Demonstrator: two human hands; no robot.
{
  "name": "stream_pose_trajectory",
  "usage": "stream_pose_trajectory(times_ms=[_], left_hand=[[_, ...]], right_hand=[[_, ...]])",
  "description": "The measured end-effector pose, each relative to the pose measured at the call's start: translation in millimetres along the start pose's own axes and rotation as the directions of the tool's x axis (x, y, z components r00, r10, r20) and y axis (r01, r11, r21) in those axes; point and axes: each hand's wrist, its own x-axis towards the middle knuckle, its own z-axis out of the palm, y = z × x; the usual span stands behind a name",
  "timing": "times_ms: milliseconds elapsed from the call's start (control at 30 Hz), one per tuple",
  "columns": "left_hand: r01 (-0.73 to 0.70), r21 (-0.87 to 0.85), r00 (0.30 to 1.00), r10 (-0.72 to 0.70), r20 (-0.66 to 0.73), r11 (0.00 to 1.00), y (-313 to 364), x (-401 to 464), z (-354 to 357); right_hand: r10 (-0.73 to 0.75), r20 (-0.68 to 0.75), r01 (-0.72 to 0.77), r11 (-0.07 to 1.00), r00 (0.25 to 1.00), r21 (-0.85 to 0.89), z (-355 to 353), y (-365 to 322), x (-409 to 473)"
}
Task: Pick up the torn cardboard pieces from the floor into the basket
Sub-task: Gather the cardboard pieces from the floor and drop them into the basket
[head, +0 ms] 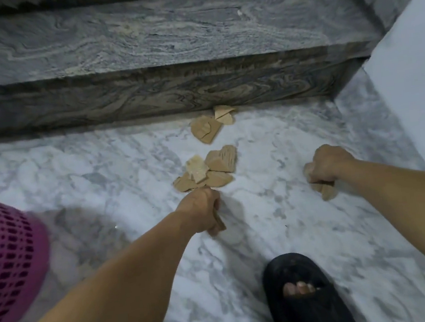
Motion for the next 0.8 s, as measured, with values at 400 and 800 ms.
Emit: stream_pose_trajectory(times_ms=[400, 800], left_hand=[[0.214, -0.226, 0.926, -0.271, -0.263, 0.95, -36, 17, -50], [0.243, -0.287, 0.909, -0.321, -0.266, 0.927, -27, 33, -42]], right_hand=[[-0.412, -0.042, 0.401, 0.85, 0.91, 0.342, -12, -149, -1], [-0.223, -0.081, 0.236, 0.939, 0.971, 0.251, 2, -183, 17]])
